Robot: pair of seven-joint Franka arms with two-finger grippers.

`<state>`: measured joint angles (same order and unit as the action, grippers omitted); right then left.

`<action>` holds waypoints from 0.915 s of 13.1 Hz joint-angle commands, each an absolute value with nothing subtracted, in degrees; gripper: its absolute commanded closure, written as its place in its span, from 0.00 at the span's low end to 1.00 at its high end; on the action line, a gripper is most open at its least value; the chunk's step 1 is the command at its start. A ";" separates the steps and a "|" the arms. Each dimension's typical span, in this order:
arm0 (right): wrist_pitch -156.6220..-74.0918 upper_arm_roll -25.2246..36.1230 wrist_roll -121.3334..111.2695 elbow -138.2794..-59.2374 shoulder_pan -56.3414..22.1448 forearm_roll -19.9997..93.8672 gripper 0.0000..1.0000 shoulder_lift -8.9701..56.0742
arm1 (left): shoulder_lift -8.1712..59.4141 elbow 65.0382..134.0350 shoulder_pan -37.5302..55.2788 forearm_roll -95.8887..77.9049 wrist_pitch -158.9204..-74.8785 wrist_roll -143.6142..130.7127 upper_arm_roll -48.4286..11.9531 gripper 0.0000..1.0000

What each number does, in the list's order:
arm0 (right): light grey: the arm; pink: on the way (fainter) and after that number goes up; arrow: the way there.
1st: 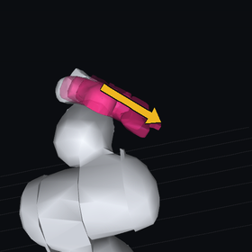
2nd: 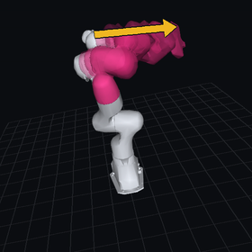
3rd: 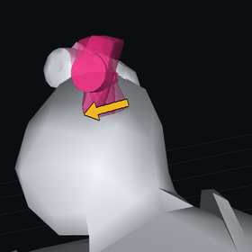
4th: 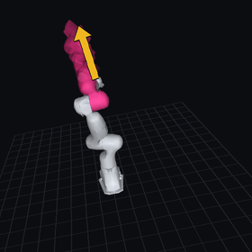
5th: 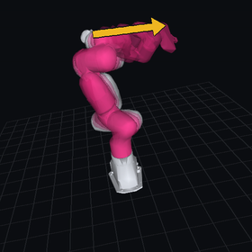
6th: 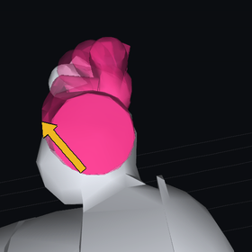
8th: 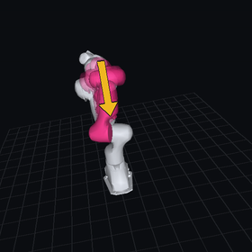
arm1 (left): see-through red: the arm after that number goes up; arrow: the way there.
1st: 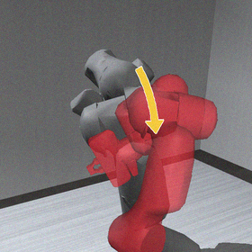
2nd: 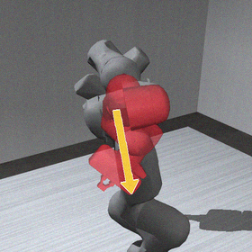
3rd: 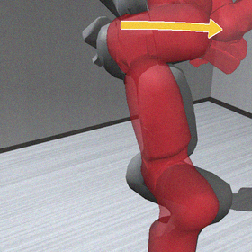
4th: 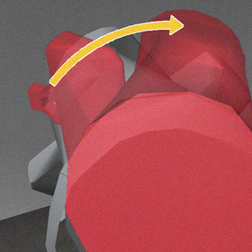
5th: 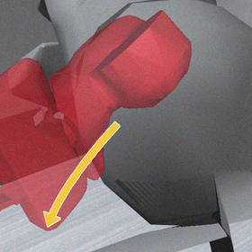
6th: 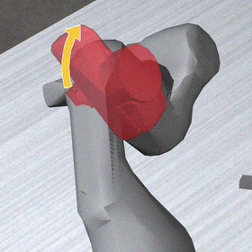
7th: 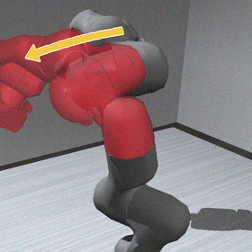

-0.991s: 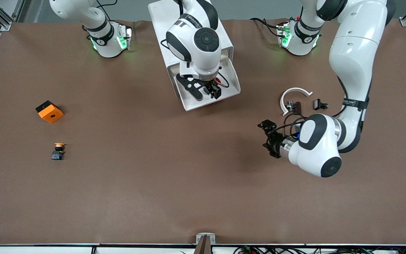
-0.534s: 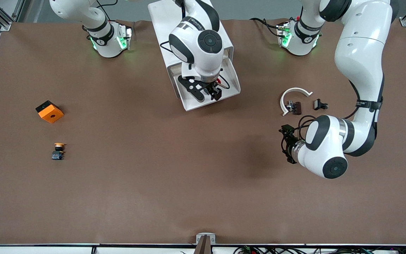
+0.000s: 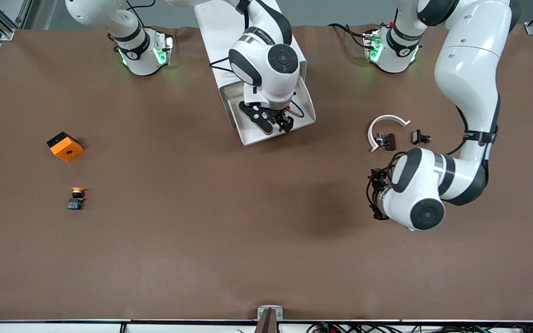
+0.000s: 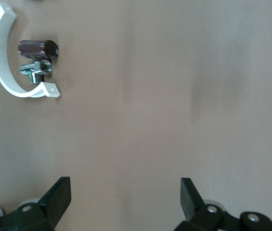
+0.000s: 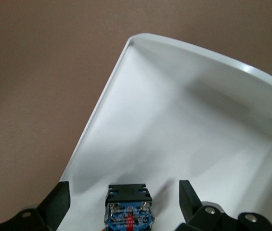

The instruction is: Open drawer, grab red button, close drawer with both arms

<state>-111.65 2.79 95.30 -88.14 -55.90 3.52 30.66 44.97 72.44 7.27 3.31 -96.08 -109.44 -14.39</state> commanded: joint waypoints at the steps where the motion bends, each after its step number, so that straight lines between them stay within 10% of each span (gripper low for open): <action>1: -111.27 3.34 96.24 -86.66 -57.30 2.99 0.00 31.82 | 43.68 74.35 7.91 5.19 -98.16 -104.25 -16.34 0.00; 12: -111.18 3.43 95.10 -86.57 -58.36 2.72 0.10 31.73 | 43.59 81.12 13.45 5.27 -110.03 -77.45 -21.97 0.00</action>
<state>-111.65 2.80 95.19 -88.13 -57.70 3.35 30.71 45.04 79.17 13.56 4.22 -108.34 -81.40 -21.68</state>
